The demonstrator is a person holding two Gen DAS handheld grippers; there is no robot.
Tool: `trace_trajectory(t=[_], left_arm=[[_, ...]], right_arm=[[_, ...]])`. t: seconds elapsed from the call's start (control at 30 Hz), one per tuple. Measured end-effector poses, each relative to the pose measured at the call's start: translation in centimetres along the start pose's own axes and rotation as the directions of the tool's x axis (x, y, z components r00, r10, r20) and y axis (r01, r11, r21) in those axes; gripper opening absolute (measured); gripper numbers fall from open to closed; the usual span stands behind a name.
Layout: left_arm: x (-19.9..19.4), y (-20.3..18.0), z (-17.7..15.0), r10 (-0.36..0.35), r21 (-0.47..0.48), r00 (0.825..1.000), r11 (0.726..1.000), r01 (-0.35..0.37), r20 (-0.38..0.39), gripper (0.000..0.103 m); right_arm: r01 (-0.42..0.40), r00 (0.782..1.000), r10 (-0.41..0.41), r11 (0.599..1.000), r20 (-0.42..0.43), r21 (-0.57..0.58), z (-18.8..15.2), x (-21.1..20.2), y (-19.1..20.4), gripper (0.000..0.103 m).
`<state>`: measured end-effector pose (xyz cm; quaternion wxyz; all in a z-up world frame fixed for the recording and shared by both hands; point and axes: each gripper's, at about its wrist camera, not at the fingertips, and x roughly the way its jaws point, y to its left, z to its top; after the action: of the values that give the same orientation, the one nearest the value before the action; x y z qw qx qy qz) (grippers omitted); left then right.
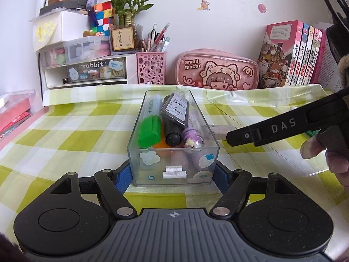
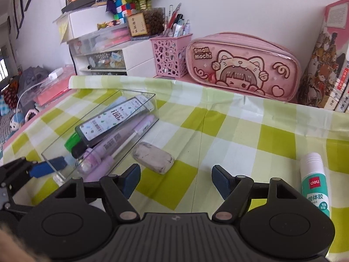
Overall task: Organize stationery
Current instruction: 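Move the right tool to the white eraser and close on it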
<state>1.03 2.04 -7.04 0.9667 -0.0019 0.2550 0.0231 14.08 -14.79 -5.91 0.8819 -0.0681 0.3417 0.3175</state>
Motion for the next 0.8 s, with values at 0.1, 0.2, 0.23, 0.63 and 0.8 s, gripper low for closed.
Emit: trace_trajectory(t=[0.1,0.2,0.23,0.63,0.8], left_arm=[[0.0,0.0,0.0,0.0,0.001,1.0,1.0,0.0,0.0,0.073],[0.0,0.0,0.0,0.0,0.001,1.0,1.0,0.0,-0.002,0.073],[0.0,0.0,-0.1,0.0,0.001,1.0,1.0,0.001,-0.002,0.073],[0.1,0.0,0.0,0.0,0.001,1.0,1.0,0.0,-0.002,0.073],[0.1,0.0,-0.1,-0.004,-0.002,1.0,1.0,0.004,-0.003,0.073]], right_arm=[[-0.011,1.0,0.011,0.999,-0.003,-0.047,0.5,0.9,0.5,0.076],[-0.021,1.0,0.021,0.995,-0.003,-0.095,0.9,1.7,1.2,0.075],[-0.018,1.0,0.018,0.994,-0.002,-0.112,1.0,1.9,1.4,0.075],[-0.034,0.999,0.038,0.987,0.019,-0.159,1.1,1.9,3.2,0.047],[-0.01,1.0,0.012,0.988,0.012,-0.153,0.9,1.5,3.7,0.039]])
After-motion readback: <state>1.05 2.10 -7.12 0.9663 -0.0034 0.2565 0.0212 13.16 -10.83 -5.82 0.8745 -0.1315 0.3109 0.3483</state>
